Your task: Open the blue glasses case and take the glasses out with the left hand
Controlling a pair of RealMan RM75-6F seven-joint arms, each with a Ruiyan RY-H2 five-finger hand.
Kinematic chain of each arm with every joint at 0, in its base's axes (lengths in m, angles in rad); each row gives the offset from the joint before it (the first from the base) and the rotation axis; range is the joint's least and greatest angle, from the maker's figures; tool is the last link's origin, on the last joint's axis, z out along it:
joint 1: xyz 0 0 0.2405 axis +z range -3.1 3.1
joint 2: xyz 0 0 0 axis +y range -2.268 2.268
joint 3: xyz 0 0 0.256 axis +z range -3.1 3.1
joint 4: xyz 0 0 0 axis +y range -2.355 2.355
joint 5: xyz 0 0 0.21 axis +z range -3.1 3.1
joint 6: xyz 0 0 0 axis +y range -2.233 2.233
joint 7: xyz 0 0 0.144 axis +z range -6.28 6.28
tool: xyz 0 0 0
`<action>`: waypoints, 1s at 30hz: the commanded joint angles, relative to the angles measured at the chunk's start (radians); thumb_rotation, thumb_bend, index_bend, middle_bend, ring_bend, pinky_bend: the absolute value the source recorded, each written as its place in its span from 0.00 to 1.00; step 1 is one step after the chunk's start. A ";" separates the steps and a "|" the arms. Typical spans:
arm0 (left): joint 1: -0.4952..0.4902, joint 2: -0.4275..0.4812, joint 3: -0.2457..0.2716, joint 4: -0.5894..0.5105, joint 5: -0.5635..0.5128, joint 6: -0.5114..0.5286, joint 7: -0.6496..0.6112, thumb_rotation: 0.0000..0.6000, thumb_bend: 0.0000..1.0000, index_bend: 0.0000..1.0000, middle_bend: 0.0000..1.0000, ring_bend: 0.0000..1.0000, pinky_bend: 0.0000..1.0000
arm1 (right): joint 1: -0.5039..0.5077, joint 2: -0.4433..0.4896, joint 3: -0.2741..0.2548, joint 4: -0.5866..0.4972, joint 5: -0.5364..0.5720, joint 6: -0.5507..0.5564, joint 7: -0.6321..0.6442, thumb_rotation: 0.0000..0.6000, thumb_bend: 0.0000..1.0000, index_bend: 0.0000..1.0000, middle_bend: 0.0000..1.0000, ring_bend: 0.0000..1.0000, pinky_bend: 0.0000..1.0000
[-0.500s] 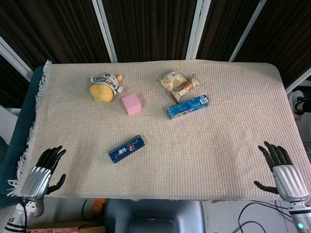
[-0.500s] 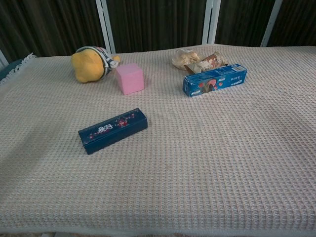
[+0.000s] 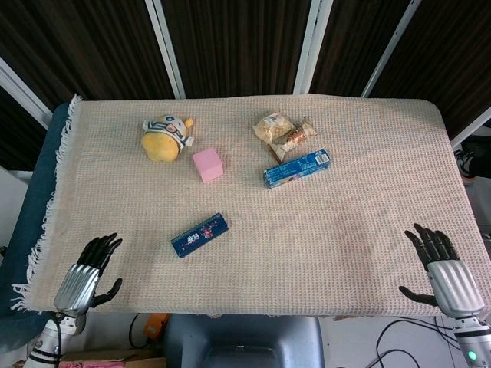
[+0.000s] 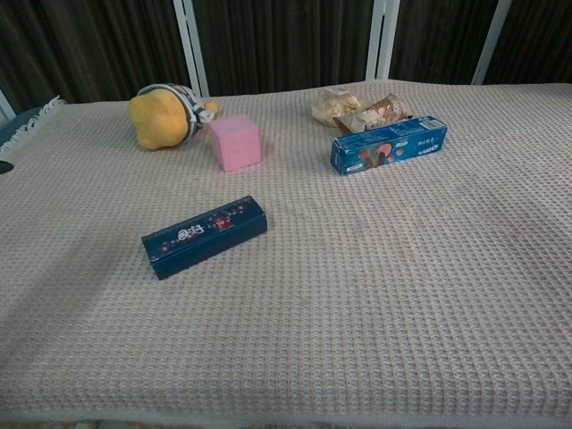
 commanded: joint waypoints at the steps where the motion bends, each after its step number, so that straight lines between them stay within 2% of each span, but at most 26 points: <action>1: -0.023 -0.045 -0.015 -0.026 -0.008 -0.029 0.016 1.00 0.36 0.10 0.04 0.00 0.03 | 0.006 -0.001 0.001 -0.003 0.004 -0.010 -0.001 1.00 0.20 0.00 0.00 0.00 0.00; 3: -0.036 -0.070 -0.028 -0.036 -0.018 -0.045 0.037 1.00 0.37 0.13 0.06 0.00 0.04 | 0.007 -0.002 0.001 -0.003 0.000 -0.009 0.001 1.00 0.20 0.00 0.00 0.00 0.00; 10: -0.086 -0.164 -0.091 -0.053 -0.103 -0.121 0.233 1.00 0.39 0.22 0.10 0.03 0.04 | 0.008 0.002 0.000 0.000 -0.003 -0.009 0.015 1.00 0.20 0.00 0.00 0.00 0.00; 16: -0.117 -0.230 -0.108 -0.048 -0.159 -0.171 0.356 1.00 0.39 0.27 0.11 0.03 0.04 | 0.006 0.008 0.000 0.003 -0.002 -0.004 0.030 1.00 0.20 0.00 0.00 0.00 0.00; 23: -0.136 -0.280 -0.108 -0.043 -0.195 -0.198 0.414 1.00 0.39 0.28 0.11 0.03 0.04 | 0.004 0.016 0.001 0.004 -0.002 0.002 0.049 1.00 0.20 0.00 0.00 0.00 0.00; 30: -0.159 -0.345 -0.131 0.019 -0.214 -0.197 0.431 1.00 0.37 0.27 0.12 0.03 0.04 | 0.004 0.019 0.000 0.003 -0.004 0.002 0.055 1.00 0.20 0.00 0.00 0.00 0.00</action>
